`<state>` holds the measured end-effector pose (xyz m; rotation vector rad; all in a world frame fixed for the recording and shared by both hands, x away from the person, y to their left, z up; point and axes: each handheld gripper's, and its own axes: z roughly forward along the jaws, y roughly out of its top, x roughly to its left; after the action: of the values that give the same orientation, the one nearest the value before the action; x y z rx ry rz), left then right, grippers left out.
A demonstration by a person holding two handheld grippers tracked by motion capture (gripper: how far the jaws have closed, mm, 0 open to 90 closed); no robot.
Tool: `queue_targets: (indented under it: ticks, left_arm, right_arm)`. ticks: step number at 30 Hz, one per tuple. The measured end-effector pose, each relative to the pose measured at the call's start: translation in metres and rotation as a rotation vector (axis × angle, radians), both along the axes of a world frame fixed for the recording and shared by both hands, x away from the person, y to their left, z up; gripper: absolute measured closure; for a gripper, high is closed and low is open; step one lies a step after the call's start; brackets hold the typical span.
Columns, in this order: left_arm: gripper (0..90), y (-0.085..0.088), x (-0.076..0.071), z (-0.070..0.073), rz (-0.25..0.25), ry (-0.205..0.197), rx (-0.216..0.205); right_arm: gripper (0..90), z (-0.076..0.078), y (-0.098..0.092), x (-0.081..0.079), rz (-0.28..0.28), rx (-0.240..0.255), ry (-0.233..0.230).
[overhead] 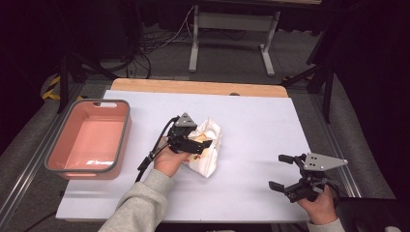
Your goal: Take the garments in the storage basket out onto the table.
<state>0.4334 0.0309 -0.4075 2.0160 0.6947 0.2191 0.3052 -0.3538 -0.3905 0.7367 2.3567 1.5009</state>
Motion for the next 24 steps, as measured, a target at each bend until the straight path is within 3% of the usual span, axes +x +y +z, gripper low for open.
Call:
queue_targets:
  ticks: [9,18,21,24]
  left_arm:
    - [2.7,-0.001,-0.007,0.013,-0.016,-0.024,0.004]
    - [0.6,-0.001,-0.016,0.031,-0.052,-0.058,-0.003]
    - [0.5,0.001,-0.018,0.036,-0.072,-0.043,-0.031]
    - [0.5,0.003,-0.022,0.041,-0.081,-0.059,-0.026]
  right_arm:
    - [0.0,0.0,-0.001,0.0,-0.002,0.003,-0.002]
    - [0.0,-0.002,0.0,0.001,0.0,0.003,0.006]
    - [0.0,-0.002,0.0,0.002,-0.001,0.003,0.007]
    - [0.0,-0.002,0.0,0.001,-0.002,0.002,0.005]
